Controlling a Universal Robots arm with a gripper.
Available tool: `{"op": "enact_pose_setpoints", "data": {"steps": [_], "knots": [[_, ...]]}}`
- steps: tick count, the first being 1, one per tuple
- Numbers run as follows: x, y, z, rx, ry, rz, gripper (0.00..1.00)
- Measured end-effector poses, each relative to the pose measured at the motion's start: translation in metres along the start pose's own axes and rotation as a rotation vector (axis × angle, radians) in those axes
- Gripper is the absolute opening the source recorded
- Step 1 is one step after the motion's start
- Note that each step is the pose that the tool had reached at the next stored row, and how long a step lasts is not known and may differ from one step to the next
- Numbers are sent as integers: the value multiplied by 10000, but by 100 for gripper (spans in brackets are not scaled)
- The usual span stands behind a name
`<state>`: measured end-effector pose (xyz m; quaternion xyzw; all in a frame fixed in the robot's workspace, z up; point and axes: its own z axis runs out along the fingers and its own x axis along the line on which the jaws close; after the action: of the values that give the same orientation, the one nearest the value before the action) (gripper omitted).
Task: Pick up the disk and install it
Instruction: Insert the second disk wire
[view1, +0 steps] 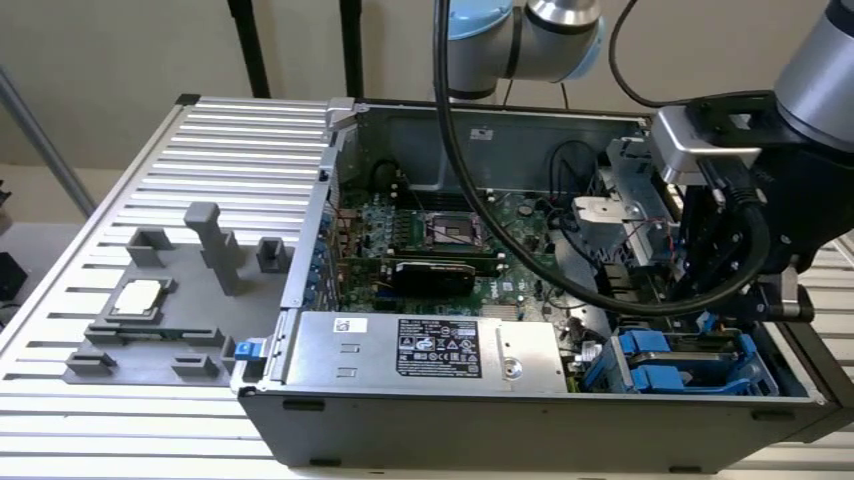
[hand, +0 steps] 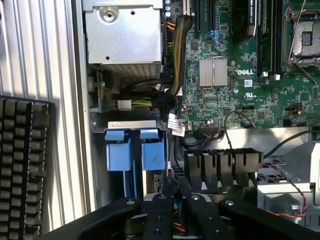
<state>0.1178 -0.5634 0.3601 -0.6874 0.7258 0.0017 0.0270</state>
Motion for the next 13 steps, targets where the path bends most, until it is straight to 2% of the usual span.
{"op": "enact_pose_setpoints", "data": {"steps": [5,13], "knots": [[21,-12,19,0,0,0,0],[99,-75,63,-3,-2,0,0]]}}
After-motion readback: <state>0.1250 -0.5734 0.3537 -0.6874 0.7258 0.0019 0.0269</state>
